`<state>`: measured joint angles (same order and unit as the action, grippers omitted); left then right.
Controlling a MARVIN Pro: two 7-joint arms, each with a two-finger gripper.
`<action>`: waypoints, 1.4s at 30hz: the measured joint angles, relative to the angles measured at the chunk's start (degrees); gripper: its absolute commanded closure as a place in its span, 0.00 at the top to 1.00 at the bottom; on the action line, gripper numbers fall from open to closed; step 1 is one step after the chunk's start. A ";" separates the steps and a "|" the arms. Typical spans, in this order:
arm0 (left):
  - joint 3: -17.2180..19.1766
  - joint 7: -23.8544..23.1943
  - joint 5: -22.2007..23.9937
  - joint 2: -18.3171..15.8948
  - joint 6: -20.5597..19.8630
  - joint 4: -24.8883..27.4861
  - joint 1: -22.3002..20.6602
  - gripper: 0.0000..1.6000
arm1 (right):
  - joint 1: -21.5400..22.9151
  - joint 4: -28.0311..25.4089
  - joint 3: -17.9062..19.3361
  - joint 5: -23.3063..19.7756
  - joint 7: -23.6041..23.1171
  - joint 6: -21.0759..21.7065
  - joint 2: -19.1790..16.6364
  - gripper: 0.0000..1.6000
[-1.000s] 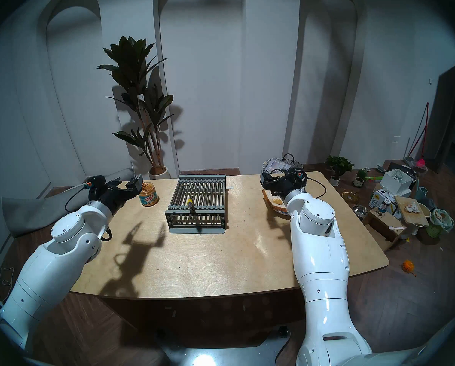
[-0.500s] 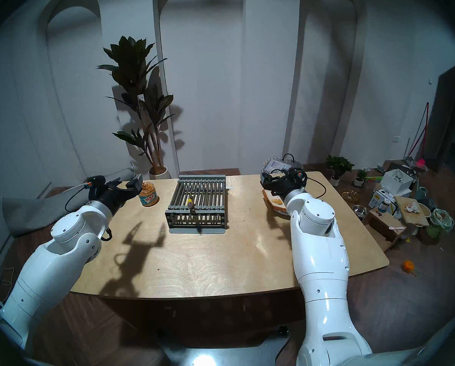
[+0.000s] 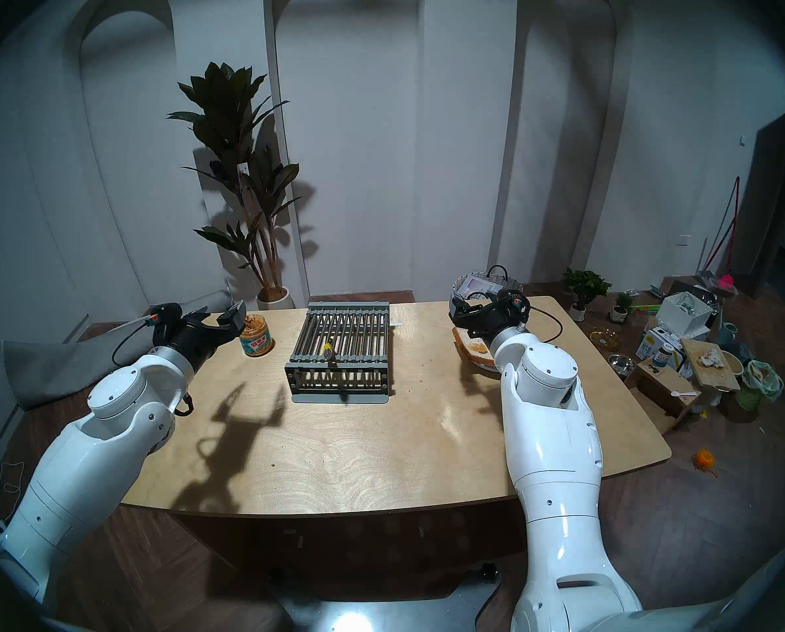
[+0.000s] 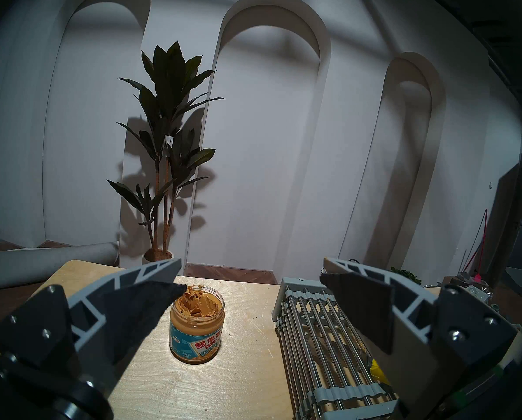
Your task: Spread peanut butter over the slice of bread with the knife
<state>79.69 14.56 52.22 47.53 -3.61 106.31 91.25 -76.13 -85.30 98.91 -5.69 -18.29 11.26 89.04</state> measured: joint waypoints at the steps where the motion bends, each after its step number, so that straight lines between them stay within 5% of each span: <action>1: 0.00 0.00 0.00 0.00 0.00 0.00 0.00 1.00 | 0.00 0.00 0.00 0.00 0.00 0.00 0.00 1.00; 42: 0.07 -0.03 -0.06 0.06 -0.02 -0.01 0.00 1.00 | -0.02 -0.01 -0.03 -0.04 0.00 0.00 0.00 1.00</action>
<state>79.76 14.53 52.15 47.60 -3.63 106.31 91.25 -76.14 -85.31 98.88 -5.73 -18.29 11.26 89.04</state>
